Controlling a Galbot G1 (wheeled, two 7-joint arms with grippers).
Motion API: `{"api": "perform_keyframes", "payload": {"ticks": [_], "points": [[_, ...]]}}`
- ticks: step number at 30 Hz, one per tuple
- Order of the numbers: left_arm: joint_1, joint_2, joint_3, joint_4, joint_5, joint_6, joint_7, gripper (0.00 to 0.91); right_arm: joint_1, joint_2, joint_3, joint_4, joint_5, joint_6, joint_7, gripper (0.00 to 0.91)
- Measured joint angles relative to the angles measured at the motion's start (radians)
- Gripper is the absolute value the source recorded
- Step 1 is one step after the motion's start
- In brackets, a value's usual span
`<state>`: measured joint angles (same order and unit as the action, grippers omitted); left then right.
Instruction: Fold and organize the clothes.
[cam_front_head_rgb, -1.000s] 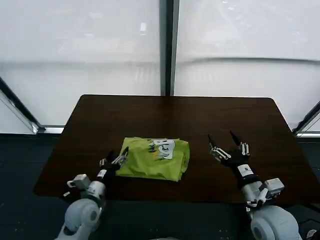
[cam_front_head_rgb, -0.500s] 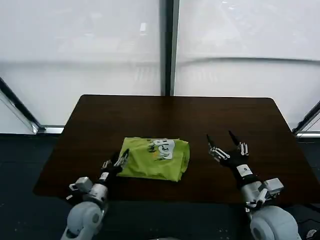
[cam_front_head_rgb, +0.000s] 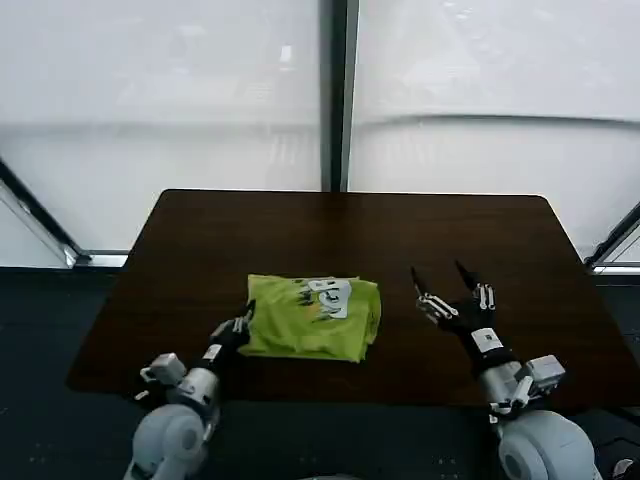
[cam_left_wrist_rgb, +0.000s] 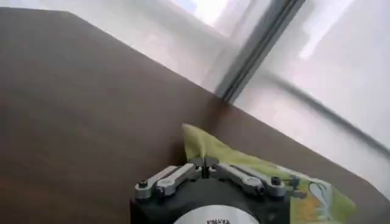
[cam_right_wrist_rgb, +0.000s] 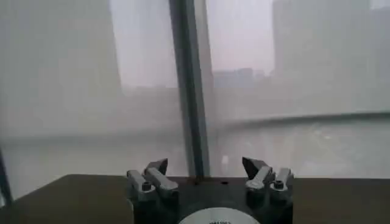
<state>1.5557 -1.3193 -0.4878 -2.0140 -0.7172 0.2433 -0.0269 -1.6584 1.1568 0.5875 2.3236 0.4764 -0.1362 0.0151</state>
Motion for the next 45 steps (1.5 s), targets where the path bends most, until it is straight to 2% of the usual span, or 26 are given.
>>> {"api": "perform_keyframes", "payload": {"ticks": [10, 21, 25, 28, 32, 35, 40, 41, 42, 45], "points": [[0.032, 0.095, -0.127, -0.058, 0.116, 0.011, -0.005, 0.0, 0.036, 0.011, -0.046, -0.032, -0.009, -0.001, 0.006, 0.878], [0.123, 0.255, -0.413, -0.195, 0.086, 0.027, -0.038, 0.0, 0.075, 0.027, -0.079, -0.078, -0.007, 0.002, 0.006, 0.878], [0.129, 0.263, -0.437, -0.278, 0.054, 0.075, -0.087, 0.0, 0.065, 0.028, -0.073, -0.078, -0.011, 0.003, 0.007, 0.878], [0.111, 0.239, -0.36, -0.313, 0.001, 0.126, -0.145, 0.0, 0.051, 0.027, -0.061, -0.068, -0.015, 0.0, 0.008, 0.878], [0.058, 0.17, -0.156, -0.322, -0.12, 0.19, -0.248, 0.0, 0.03, 0.029, -0.044, -0.058, -0.026, -0.001, 0.01, 0.878], [0.01, 0.105, 0.002, -0.305, -0.137, 0.193, -0.275, 0.0, 0.021, 0.039, -0.048, -0.065, -0.051, 0.0, 0.01, 0.878], [-0.088, -0.049, 0.253, -0.186, -0.088, 0.187, -0.267, 0.0, 0.02, 0.074, -0.075, -0.092, -0.104, 0.0, 0.002, 0.878], [-0.108, -0.082, 0.292, -0.154, -0.067, 0.181, -0.252, 0.322, 0.021, 0.079, -0.08, -0.095, -0.108, -0.006, -0.001, 0.878], [-0.126, -0.115, 0.327, -0.118, -0.046, 0.175, -0.242, 0.878, 0.021, 0.08, -0.086, -0.096, -0.11, -0.013, -0.003, 0.878], [-0.161, -0.195, 0.393, -0.014, 0.003, 0.169, -0.218, 0.878, 0.025, 0.076, -0.092, -0.094, -0.104, -0.038, -0.01, 0.878]]}}
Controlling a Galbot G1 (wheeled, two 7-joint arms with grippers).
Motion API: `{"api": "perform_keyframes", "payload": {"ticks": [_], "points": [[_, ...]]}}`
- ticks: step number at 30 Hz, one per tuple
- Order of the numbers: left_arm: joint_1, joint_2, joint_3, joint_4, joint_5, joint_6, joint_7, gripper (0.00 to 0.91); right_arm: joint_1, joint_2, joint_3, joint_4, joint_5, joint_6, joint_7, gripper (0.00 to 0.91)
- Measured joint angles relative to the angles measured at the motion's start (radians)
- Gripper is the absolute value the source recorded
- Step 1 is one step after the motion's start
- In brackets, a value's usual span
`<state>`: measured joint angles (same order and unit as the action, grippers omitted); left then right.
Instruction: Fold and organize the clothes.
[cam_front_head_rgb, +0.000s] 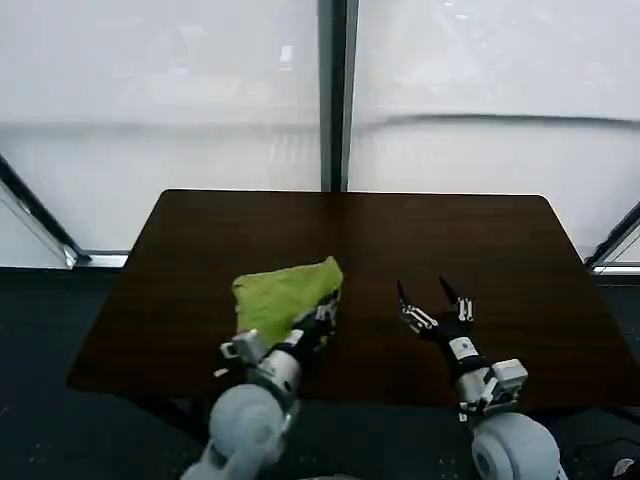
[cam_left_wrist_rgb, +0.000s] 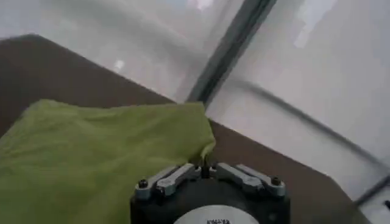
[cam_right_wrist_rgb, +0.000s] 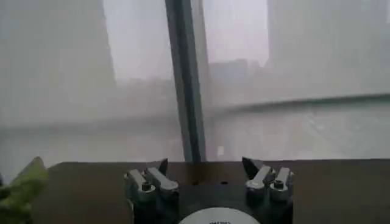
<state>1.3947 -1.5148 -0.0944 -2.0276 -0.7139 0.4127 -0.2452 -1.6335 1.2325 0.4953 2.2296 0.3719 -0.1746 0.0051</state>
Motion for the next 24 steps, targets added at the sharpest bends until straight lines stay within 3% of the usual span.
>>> {"api": "perform_keyframes", "payload": {"ticks": [4, 9, 21, 22, 23, 24], "points": [[-0.018, -0.033, 0.036, 0.04, 0.02, 0.009, 0.044, 0.878, 0.002, -0.019, -0.01, 0.0, 0.027, -0.03, -0.006, 0.878], [-0.029, -0.016, 0.03, 0.002, 0.027, 0.006, 0.078, 0.878, -0.004, -0.035, -0.027, 0.004, 0.075, -0.079, 0.011, 0.878], [-0.03, 0.09, -0.11, -0.116, 0.037, -0.043, 0.106, 0.878, -0.019, -0.051, -0.042, 0.003, 0.274, -0.316, 0.086, 0.878], [-0.026, 0.096, -0.12, -0.12, 0.037, -0.044, 0.106, 0.878, -0.014, -0.05, -0.042, -0.001, 0.284, -0.323, 0.089, 0.868], [-0.022, 0.102, -0.129, -0.124, 0.038, -0.045, 0.107, 0.878, -0.01, -0.05, -0.043, -0.006, 0.288, -0.327, 0.089, 0.77], [-0.019, 0.107, -0.138, -0.127, 0.038, -0.046, 0.108, 0.878, -0.005, -0.049, -0.043, -0.013, 0.292, -0.33, 0.089, 0.77]]}}
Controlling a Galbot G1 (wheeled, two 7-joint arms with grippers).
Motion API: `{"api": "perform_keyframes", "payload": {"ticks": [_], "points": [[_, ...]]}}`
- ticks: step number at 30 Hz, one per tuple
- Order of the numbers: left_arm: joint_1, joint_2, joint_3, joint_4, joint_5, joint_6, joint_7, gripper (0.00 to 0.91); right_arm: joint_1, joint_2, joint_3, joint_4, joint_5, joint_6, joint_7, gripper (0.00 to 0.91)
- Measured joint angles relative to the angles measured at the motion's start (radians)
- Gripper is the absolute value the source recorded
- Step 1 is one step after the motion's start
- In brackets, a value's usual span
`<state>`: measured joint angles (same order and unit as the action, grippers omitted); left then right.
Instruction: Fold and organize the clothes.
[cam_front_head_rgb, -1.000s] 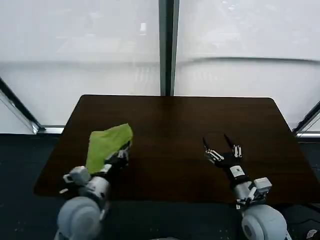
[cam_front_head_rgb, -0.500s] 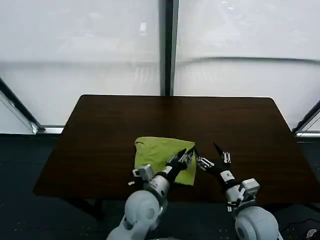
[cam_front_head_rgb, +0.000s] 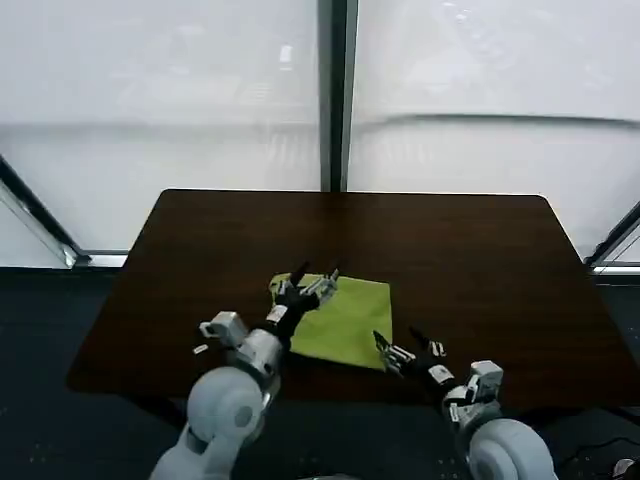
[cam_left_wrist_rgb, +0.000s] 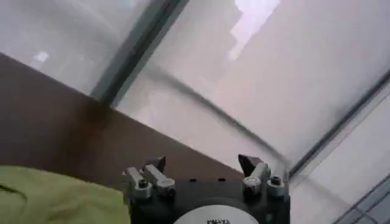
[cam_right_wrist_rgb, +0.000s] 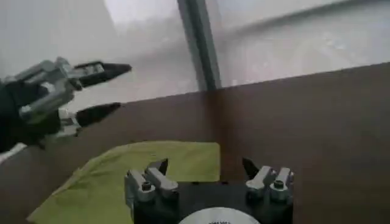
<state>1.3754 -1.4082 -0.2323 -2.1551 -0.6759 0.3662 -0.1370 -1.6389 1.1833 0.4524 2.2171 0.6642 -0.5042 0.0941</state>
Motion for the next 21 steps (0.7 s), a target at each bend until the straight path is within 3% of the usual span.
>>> {"api": "perform_keyframes", "payload": {"ticks": [2, 6, 7, 8, 12, 21], "points": [[0.004, 0.007, -0.018, -0.006, -0.001, -0.002, 0.0, 0.878, 0.006, 0.0, 0.0, -0.011, 0.01, -0.005, 0.0, 0.731], [0.008, 0.017, -0.048, -0.014, -0.005, -0.005, 0.0, 0.878, 0.021, 0.007, 0.001, -0.037, 0.028, -0.007, -0.003, 0.449], [0.009, 0.017, -0.055, -0.016, -0.006, -0.005, 0.0, 0.878, 0.025, 0.011, 0.001, -0.044, 0.031, -0.008, -0.003, 0.185], [0.011, 0.018, -0.063, -0.017, -0.007, -0.006, 0.0, 0.878, 0.03, 0.015, 0.0, -0.051, 0.034, -0.008, -0.003, 0.059], [0.024, 0.024, -0.092, -0.02, -0.009, -0.011, 0.002, 0.878, 0.04, 0.026, -0.007, -0.076, 0.037, -0.007, -0.007, 0.0], [0.036, 0.027, -0.139, -0.017, -0.017, -0.016, 0.004, 0.878, 0.068, 0.041, 0.006, -0.099, 0.045, 0.005, -0.004, 0.0]]}}
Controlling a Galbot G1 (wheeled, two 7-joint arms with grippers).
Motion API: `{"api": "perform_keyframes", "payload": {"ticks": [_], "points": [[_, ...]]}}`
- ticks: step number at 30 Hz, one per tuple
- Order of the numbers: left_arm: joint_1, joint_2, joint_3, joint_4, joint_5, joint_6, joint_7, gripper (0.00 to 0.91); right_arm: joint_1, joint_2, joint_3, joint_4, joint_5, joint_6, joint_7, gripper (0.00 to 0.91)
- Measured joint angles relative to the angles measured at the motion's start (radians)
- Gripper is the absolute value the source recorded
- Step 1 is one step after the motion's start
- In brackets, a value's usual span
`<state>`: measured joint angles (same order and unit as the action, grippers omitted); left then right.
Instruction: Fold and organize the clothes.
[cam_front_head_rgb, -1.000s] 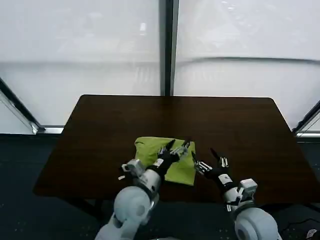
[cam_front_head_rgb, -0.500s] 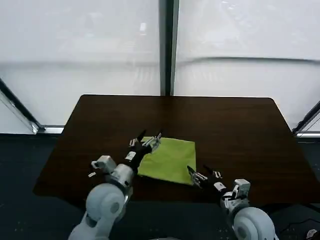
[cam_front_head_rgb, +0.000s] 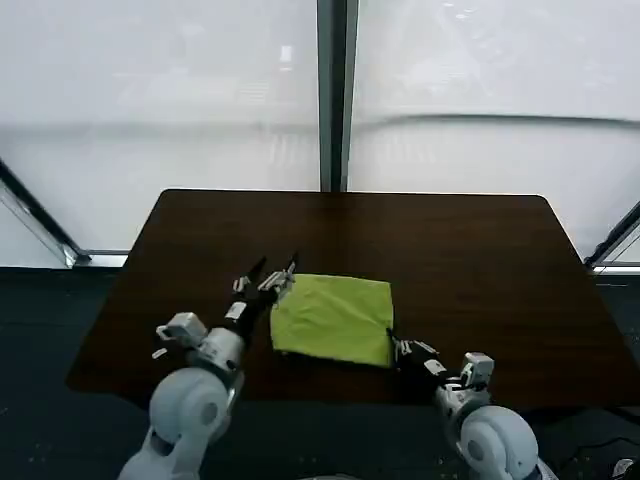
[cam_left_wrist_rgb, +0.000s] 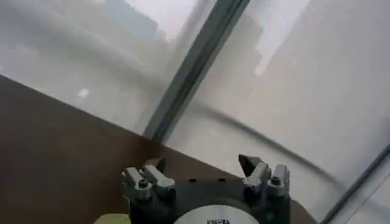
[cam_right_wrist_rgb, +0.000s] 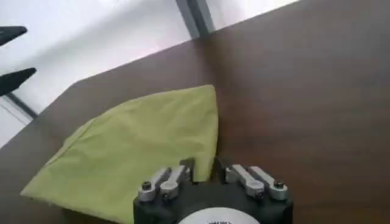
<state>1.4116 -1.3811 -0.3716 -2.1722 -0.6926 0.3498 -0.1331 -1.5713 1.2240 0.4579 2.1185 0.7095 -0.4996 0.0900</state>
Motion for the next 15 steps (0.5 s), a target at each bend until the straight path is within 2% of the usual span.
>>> {"api": "perform_keyframes", "payload": {"ticks": [2, 8, 15], "points": [[0.002, 0.0, -0.009, 0.001, 0.001, -0.001, -0.001, 0.878, -0.002, -0.002, 0.009, 0.003, -0.021, 0.004, 0.013, 0.0], [0.016, 0.001, -0.032, 0.012, 0.001, -0.012, -0.001, 0.878, -0.022, -0.03, 0.108, -0.003, -0.149, -0.017, 0.046, 0.0], [0.017, -0.002, -0.035, 0.014, 0.006, -0.015, 0.0, 0.878, -0.013, -0.038, 0.147, -0.013, -0.187, -0.017, 0.041, 0.0]]}}
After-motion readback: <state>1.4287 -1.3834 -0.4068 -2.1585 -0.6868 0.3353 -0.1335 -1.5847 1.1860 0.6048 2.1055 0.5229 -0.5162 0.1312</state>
